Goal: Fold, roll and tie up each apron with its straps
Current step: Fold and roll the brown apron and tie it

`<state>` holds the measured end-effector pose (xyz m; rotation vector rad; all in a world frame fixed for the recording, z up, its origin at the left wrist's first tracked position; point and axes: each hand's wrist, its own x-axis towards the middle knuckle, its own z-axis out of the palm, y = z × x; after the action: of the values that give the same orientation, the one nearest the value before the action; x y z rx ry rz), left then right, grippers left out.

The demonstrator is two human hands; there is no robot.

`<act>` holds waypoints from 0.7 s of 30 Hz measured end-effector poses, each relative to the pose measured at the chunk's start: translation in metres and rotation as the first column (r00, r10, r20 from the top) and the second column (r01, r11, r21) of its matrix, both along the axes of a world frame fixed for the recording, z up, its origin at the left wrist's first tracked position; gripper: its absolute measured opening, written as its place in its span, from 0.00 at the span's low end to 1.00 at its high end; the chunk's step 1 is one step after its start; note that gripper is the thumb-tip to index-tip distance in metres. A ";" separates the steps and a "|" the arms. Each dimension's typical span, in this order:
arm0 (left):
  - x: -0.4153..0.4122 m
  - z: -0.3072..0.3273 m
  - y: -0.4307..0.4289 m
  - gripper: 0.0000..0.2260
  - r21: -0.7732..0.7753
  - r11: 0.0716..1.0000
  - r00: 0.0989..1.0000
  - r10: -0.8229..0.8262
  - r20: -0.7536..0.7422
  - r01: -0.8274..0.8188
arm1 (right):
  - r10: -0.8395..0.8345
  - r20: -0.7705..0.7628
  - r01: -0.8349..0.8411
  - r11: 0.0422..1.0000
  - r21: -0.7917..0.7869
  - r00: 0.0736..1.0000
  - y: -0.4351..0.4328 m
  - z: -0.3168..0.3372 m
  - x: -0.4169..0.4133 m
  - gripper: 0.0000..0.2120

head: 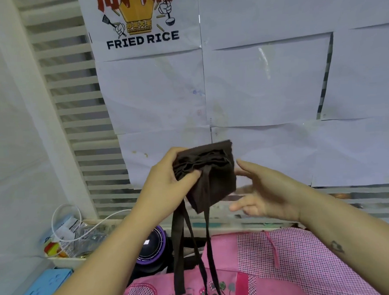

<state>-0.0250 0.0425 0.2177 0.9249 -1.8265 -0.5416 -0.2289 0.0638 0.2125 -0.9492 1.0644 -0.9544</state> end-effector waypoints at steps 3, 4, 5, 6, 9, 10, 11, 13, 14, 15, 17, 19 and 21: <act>0.005 0.001 -0.003 0.10 0.100 0.995 1.000 -0.008 0.002 0.008 | -0.241 -0.531 0.010 0.916 -0.402 0.812 0.008 0.008 -0.006 0.23; 0.004 0.001 -0.003 0.10 0.123 0.992 1.000 -0.027 0.016 0.025 | -0.304 -0.615 -0.061 0.864 -0.500 0.728 0.008 0.011 -0.006 0.28; 0.002 0.001 -0.002 0.10 0.139 0.990 0.999 -0.040 0.027 0.036 | -0.328 -0.659 -0.124 0.832 -0.541 0.677 0.007 0.013 -0.005 0.32; 0.001 0.001 -0.002 0.09 0.149 0.988 0.999 -0.047 0.028 0.042 | -0.315 -0.671 -0.165 0.819 -0.549 0.671 0.005 0.015 -0.005 0.34; -0.002 0.005 -0.001 0.08 0.183 0.982 0.998 -0.048 -0.050 0.056 | -0.094 -0.590 -0.260 0.835 -0.485 0.802 0.003 0.018 -0.003 0.33; -0.002 0.006 -0.001 0.08 0.200 0.978 0.996 -0.051 -0.078 0.066 | -0.050 -0.546 -0.269 0.831 -0.487 0.836 0.003 0.018 -0.001 0.31; -0.002 0.008 -0.001 0.08 0.217 0.973 0.994 -0.057 -0.089 0.076 | -0.048 -0.489 -0.241 0.825 -0.511 0.871 0.003 0.017 0.002 0.27; -0.005 0.010 0.002 0.09 0.231 0.968 0.993 -0.079 -0.088 0.097 | -0.123 -0.358 -0.116 0.809 -0.576 0.925 0.002 0.013 0.008 0.18; -0.006 0.010 0.003 0.10 0.225 0.969 0.992 -0.083 -0.092 0.102 | -0.173 -0.306 -0.050 0.797 -0.602 0.936 -0.001 0.010 0.011 0.14; -0.008 0.009 0.005 0.11 0.209 0.972 0.991 -0.085 -0.104 0.105 | -0.213 -0.262 0.004 0.784 -0.621 0.941 -0.002 0.008 0.014 0.11; -0.010 0.007 0.007 0.16 0.149 0.984 0.989 -0.075 -0.129 0.094 | -0.259 -0.202 0.070 0.759 -0.647 0.945 -0.003 0.005 0.019 0.09; -0.010 0.007 0.008 0.20 0.117 0.989 0.987 -0.069 -0.143 0.086 | -0.289 -0.196 0.089 0.741 -0.666 0.937 -0.003 0.002 0.021 0.10; -0.007 0.010 0.009 0.18 0.127 0.989 0.988 -0.060 -0.141 0.078 | -0.306 -0.224 0.075 0.727 -0.683 0.925 -0.003 0.001 0.019 0.09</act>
<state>-0.0325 0.0520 0.2279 0.8923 -1.7193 -0.7587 -0.2096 0.0611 0.2133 -1.6597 1.1257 -1.4419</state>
